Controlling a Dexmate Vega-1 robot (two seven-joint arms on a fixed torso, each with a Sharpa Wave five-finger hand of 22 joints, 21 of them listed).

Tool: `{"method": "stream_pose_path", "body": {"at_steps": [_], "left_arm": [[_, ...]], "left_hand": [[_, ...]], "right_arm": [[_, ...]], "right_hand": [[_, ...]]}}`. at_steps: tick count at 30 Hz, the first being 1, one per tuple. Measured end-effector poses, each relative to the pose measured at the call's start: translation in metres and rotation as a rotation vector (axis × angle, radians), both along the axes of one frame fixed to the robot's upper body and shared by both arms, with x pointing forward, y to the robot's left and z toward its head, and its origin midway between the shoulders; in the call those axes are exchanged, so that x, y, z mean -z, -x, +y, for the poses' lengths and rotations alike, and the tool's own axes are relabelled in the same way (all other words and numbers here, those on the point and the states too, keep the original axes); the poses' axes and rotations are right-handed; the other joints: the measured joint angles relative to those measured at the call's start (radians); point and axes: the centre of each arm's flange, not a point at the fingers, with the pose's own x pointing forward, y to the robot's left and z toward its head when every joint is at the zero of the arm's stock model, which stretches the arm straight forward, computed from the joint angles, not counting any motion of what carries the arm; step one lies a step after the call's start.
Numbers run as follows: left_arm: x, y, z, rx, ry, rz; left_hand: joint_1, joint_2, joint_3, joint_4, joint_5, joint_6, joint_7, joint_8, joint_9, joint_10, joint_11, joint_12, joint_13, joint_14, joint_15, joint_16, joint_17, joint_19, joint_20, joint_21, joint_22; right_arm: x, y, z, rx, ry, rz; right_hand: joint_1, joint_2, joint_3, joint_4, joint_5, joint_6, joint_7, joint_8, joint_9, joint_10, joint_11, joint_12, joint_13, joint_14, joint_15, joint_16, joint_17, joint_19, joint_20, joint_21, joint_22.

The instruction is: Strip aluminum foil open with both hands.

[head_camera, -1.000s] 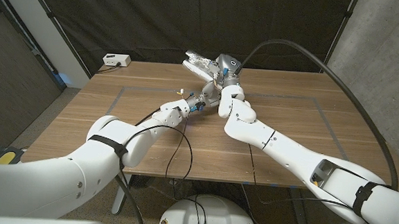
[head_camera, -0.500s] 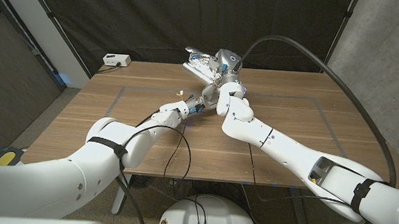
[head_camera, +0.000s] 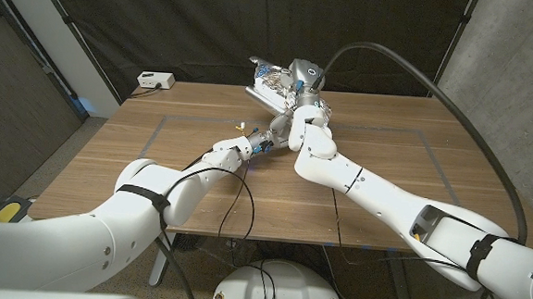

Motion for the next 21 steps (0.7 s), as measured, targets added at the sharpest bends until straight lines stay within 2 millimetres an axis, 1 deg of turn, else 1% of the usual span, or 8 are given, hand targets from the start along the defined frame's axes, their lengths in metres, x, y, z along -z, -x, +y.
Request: {"method": "stream_pose_path", "body": {"at_steps": [2, 5, 8, 16, 18, 19, 21], "left_arm": [[0.0, 0.0, 0.0, 0.001, -0.001, -0.001], [0.002, 0.0, 0.002, 0.0, 0.005, 0.001], [0.002, 0.0, 0.002, 0.001, 0.004, 0.0], [0.003, 0.0, 0.005, -0.002, 0.003, -0.004], [0.003, 0.0, 0.005, -0.003, 0.001, -0.005], [0.003, 0.0, 0.006, -0.004, 0.0, -0.005], [0.003, 0.0, 0.006, -0.006, -0.002, -0.006]], "left_hand": [[0.008, 0.008, -0.002, 0.002, 0.0, 0.0, 0.0, 0.0, 0.0, 0.0, 0.0, 0.0, 0.0, -0.002, -0.002, 0.0, 0.0, -0.004, 0.003, -0.007, 0.0], [0.008, 0.008, -0.004, 0.004, 0.001, 0.0, 0.0, 0.0, 0.0, 0.0, 0.0, 0.0, 0.0, -0.005, -0.005, 0.0, 0.0, -0.003, 0.003, -0.008, 0.001], [0.008, 0.008, -0.007, 0.002, 0.008, 0.0, 0.0, 0.0, 0.0, 0.0, 0.0, 0.0, 0.0, -0.009, -0.001, 0.0, 0.0, -0.003, 0.003, -0.008, 0.005], [0.011, 0.01, -0.01, 0.004, 0.015, 0.0, 0.0, 0.0, 0.0, 0.0, 0.0, 0.006, 0.0, -0.011, 0.0, 0.004, 0.0, -0.009, -0.002, -0.008, 0.005], [0.011, 0.01, -0.011, 0.006, 0.015, 0.0, 0.0, 0.0, 0.001, -0.006, 0.005, 0.006, 0.0, -0.011, 0.0, 0.004, 0.0, -0.011, 0.0, -0.008, 0.005], [0.021, 0.0, -0.014, 0.003, 0.015, 0.0, 0.0, 0.0, 0.004, -0.011, 0.004, 0.006, 0.0, -0.011, 0.0, 0.004, 0.0, -0.013, 0.002, -0.014, 0.005], [0.029, 0.008, -0.015, 0.001, 0.021, 0.0, 0.0, 0.0, 0.005, -0.019, 0.006, 0.006, 0.0, -0.014, 0.0, 0.004, 0.0, -0.016, 0.005, -0.015, 0.005]], "right_arm": [[-0.001, -0.001, 0.0, 0.001, 0.0, -0.001], [-0.004, 0.0, -0.001, 0.014, -0.002, -0.015], [-0.006, 0.0, -0.001, 0.021, -0.003, -0.023], [-0.014, -0.001, -0.003, 0.042, -0.017, -0.05], [-0.016, -0.001, -0.005, 0.047, -0.022, -0.055], [-0.018, -0.001, -0.006, 0.052, -0.027, -0.06], [-0.02, -0.001, -0.007, 0.054, -0.033, -0.063]], "right_hand": [[0.0, 0.0, 0.0, 0.0, 0.0, 0.004, 0.004, 0.0, 0.0, 0.0, 0.0, 0.0, 0.001, 0.0, 0.0, 0.0, 0.004, 0.0, 0.0, 0.0, 0.0], [0.005, -0.005, 0.004, -0.004, 0.0, 0.005, 0.005, 0.0, 0.0, 0.0, 0.0, 0.0, 0.005, 0.0, 0.0, 0.0, 0.004, 0.0, 0.0, 0.001, 0.0], [0.005, -0.005, 0.001, -0.007, 0.0, 0.005, 0.005, 0.0, 0.0, 0.0, 0.0, 0.0, 0.008, 0.0, 0.0, 0.0, 0.004, 0.0, 0.0, 0.006, 0.0], [0.005, -0.005, 0.001, -0.007, 0.0, 0.005, 0.005, 0.0, 0.0, 0.0, 0.0, 0.004, 0.014, 0.0, 0.0, 0.0, 0.009, 0.0, 0.0, 0.014, 0.0], [0.005, -0.005, 0.001, -0.007, 0.0, 0.005, 0.005, 0.0, 0.0, 0.0, 0.0, 0.004, 0.015, 0.005, -0.005, 0.0, 0.009, 0.0, 0.0, 0.018, 0.0], [0.005, -0.005, 0.001, -0.007, 0.0, 0.005, 0.005, 0.0, 0.0, 0.0, 0.0, 0.004, 0.018, 0.005, -0.005, 0.0, 0.009, 0.0, 0.0, 0.018, 0.0], [0.005, -0.005, 0.001, -0.007, 0.0, 0.005, 0.005, 0.0, 0.0, 0.0, 0.0, 0.004, 0.019, 0.005, -0.005, 0.0, 0.009, 0.0, 0.0, 0.018, 0.0]]}}
